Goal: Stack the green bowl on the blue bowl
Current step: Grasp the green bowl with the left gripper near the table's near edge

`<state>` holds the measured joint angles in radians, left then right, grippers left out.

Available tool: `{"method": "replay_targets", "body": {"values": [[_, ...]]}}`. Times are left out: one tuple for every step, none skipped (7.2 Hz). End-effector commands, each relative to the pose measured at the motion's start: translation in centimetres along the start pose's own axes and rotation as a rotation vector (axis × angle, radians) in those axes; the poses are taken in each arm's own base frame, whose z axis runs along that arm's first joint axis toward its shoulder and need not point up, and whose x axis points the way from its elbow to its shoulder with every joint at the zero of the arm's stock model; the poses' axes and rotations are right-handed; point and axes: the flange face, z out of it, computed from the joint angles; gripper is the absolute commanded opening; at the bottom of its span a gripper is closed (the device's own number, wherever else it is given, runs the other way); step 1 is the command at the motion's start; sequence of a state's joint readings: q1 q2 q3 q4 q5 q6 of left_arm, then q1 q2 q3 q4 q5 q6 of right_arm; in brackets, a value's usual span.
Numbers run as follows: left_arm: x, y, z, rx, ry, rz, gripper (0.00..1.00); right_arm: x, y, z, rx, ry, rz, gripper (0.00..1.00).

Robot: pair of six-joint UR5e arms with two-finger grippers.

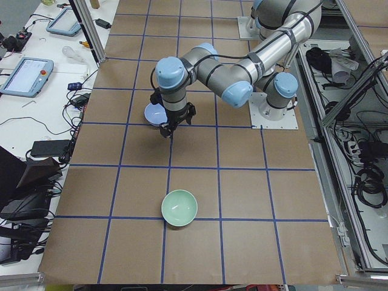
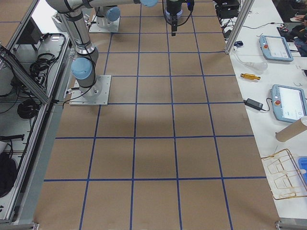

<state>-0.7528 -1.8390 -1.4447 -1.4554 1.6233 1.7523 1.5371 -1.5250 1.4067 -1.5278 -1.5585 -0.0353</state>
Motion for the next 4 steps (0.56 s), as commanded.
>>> {"method": "replay_targets", "body": {"values": [[-4.6, 8.2, 6.7, -0.025, -0.028, 0.279, 1.0, 0.0, 0.0, -0.1, 0.001, 0.0, 0.0, 1.0], [-5.8, 11.0, 9.2, -0.022, -0.022, 0.33, 1.0, 0.0, 0.0, 0.0, 0.0, 0.0, 0.0, 1.0], [-7.2, 12.1, 11.7, -0.039, -0.044, 0.405, 1.0, 0.0, 0.0, 0.0, 0.0, 0.0, 0.0, 1.0], [-7.9, 14.4, 13.9, -0.041, -0.051, 0.458, 1.0, 0.0, 0.0, -0.1, 0.001, -0.001, 0.0, 1.0]]}}
